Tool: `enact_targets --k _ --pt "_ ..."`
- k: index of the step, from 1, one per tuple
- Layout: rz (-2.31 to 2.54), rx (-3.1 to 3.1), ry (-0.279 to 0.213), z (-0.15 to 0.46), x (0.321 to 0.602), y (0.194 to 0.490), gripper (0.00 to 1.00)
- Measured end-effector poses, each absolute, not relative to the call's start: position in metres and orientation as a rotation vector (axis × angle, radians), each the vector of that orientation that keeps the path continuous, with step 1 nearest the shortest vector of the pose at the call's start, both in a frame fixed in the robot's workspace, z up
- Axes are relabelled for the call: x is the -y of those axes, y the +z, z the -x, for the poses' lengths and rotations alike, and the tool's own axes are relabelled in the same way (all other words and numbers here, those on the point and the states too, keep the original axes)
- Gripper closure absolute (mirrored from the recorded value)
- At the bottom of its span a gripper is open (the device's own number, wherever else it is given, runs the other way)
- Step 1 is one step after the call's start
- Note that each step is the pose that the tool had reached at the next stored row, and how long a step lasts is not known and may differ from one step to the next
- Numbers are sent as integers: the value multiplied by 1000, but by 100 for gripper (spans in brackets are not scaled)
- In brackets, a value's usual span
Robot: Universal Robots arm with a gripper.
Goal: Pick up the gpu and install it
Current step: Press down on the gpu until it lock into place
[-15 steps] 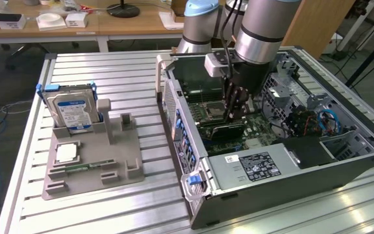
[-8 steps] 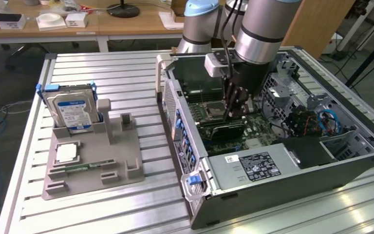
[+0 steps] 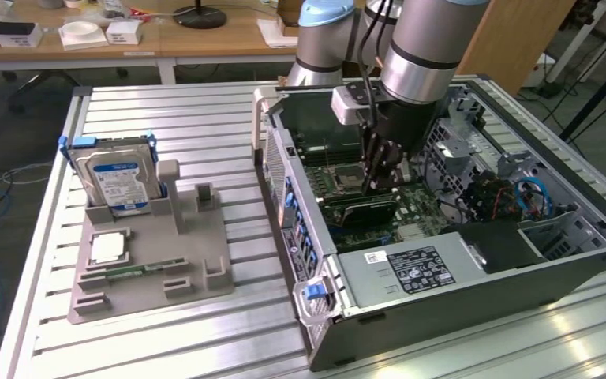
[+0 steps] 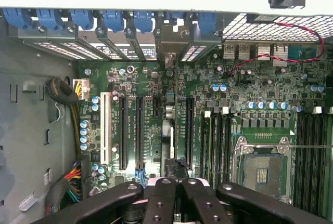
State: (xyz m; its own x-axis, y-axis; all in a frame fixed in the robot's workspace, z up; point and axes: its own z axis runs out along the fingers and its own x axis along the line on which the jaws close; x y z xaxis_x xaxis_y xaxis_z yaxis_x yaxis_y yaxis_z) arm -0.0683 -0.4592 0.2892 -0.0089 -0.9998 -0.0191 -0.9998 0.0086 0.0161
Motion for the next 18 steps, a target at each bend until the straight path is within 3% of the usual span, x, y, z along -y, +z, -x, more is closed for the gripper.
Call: enact_targets --k 18 --pt "2210 -2229 39 71 460 263 89"
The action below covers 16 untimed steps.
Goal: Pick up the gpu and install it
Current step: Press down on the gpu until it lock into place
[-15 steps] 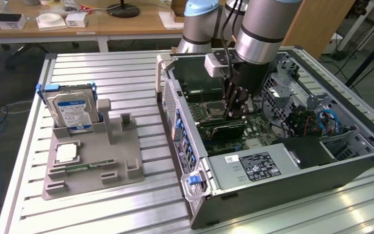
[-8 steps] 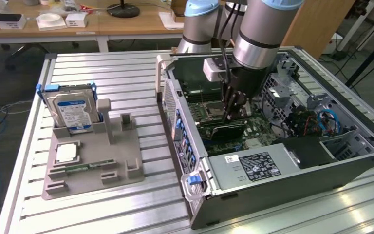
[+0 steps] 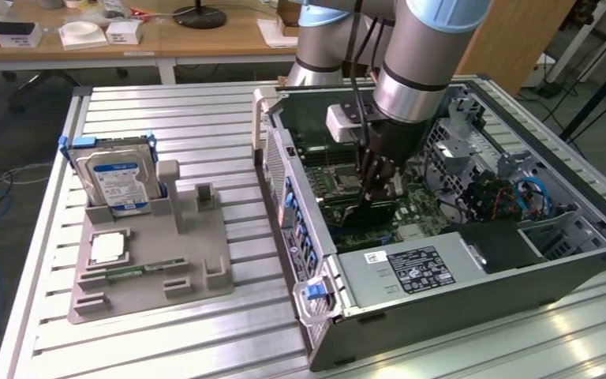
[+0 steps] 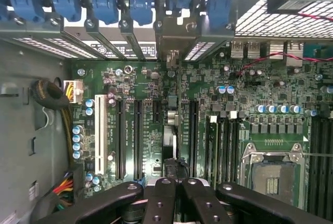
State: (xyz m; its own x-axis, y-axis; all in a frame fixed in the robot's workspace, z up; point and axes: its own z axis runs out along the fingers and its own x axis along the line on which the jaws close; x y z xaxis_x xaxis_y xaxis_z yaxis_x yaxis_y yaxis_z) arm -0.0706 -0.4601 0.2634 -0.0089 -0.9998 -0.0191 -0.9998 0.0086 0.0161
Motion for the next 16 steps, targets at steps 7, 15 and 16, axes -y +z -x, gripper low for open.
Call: enact_targets --k 7,15,16 --pt "2210 -2230 38 71 458 262 89" --pt "2212 -2232 35 71 458 259 89" --pt "2212 -2232 35 71 458 259 89"
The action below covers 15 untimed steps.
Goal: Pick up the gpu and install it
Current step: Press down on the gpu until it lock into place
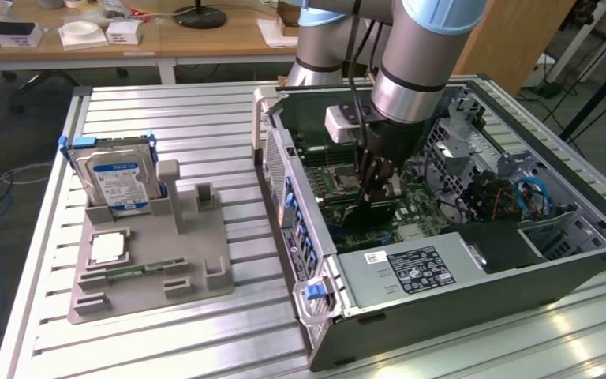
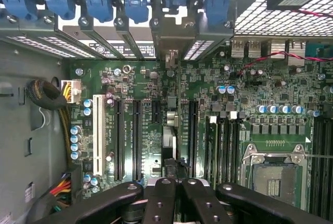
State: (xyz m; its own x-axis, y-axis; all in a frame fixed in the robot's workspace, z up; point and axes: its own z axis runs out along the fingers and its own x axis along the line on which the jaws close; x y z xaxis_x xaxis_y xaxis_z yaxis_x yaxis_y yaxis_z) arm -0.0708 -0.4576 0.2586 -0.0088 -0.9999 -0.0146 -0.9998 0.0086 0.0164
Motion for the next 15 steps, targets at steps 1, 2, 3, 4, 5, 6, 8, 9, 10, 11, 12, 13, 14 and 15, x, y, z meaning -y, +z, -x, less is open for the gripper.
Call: enact_targets --k 1,2,3,4,5,6,8,9,10,11,12,13,14,15 --pt "-2211 2230 -34 71 458 258 89" --pt "-2211 2230 -34 71 457 258 89" --pt "-2210 2230 -34 71 457 258 89" --pt "-2210 2230 -34 71 457 258 89" --pt "-2210 2229 -34 71 457 259 89" --pt "-2213 2233 -39 71 457 260 89" --pt "-2216 2236 -43 71 457 266 89" --pt "-2215 2234 -43 71 457 272 89" --pt "-2215 2235 -44 71 457 276 89" --pt "-2216 2235 -45 71 457 280 89" --pt "-2216 2236 -45 71 457 284 89" --pt "-2216 2236 -46 72 457 288 89" --pt "-2217 2236 -47 72 457 291 89" --pt "-2218 2237 -48 73 457 294 89"
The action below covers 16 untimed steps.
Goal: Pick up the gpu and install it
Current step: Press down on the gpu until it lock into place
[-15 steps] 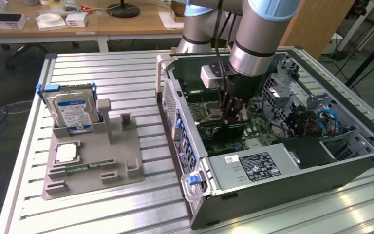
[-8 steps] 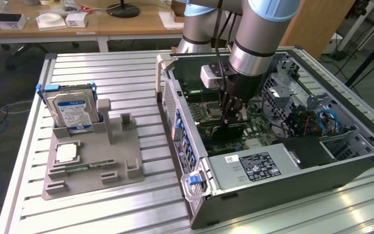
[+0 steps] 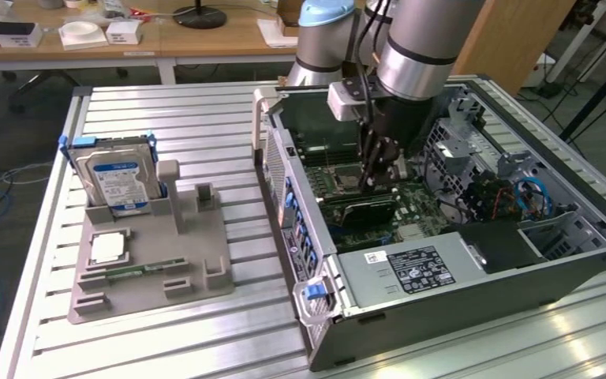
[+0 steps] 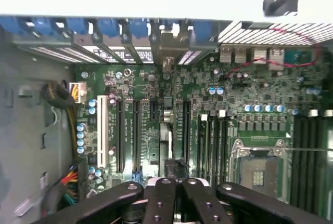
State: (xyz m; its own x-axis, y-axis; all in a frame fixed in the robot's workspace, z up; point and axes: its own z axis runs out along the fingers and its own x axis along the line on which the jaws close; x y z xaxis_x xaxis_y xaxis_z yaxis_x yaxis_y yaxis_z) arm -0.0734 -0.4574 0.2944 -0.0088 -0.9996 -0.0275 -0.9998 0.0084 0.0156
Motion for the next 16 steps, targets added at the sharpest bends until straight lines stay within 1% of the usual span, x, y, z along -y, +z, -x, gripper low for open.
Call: enact_targets --k 7,16 --pt "2198 -2227 47 87 457 299 89" --pt "2173 -2251 46 87 457 299 89"
